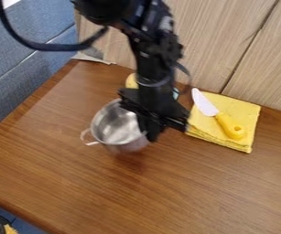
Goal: Move the silver pot to the left side of the table
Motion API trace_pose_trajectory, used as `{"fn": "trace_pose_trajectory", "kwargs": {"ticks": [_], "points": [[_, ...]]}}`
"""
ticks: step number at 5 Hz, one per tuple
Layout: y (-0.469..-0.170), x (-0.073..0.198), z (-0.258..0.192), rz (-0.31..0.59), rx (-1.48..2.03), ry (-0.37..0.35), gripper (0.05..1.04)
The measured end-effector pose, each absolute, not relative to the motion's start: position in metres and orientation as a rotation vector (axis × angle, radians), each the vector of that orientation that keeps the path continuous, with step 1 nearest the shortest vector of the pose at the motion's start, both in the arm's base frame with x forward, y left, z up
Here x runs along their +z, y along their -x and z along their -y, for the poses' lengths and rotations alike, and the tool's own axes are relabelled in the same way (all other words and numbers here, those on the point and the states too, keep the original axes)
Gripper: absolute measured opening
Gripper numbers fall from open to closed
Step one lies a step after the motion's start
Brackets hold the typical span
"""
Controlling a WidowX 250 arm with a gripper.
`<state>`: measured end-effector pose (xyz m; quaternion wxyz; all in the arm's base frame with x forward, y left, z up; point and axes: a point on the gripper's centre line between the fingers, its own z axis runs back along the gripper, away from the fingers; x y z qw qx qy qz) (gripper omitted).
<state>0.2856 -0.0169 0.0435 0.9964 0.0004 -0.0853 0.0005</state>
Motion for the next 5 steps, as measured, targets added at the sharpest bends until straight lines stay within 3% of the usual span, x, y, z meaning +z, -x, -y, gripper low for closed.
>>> {"fn": "trace_pose_trajectory", "kwargs": {"ticks": [2, 3, 5], "points": [[-0.285, 0.025, -0.059, 0.134, 0.345, -0.065, 0.071], [-0.278, 0.007, -0.075, 0.063, 0.431, -0.120, 0.071], [-0.279, 0.000, -0.080, 0.044, 0.486, -0.138, 0.099]]}}
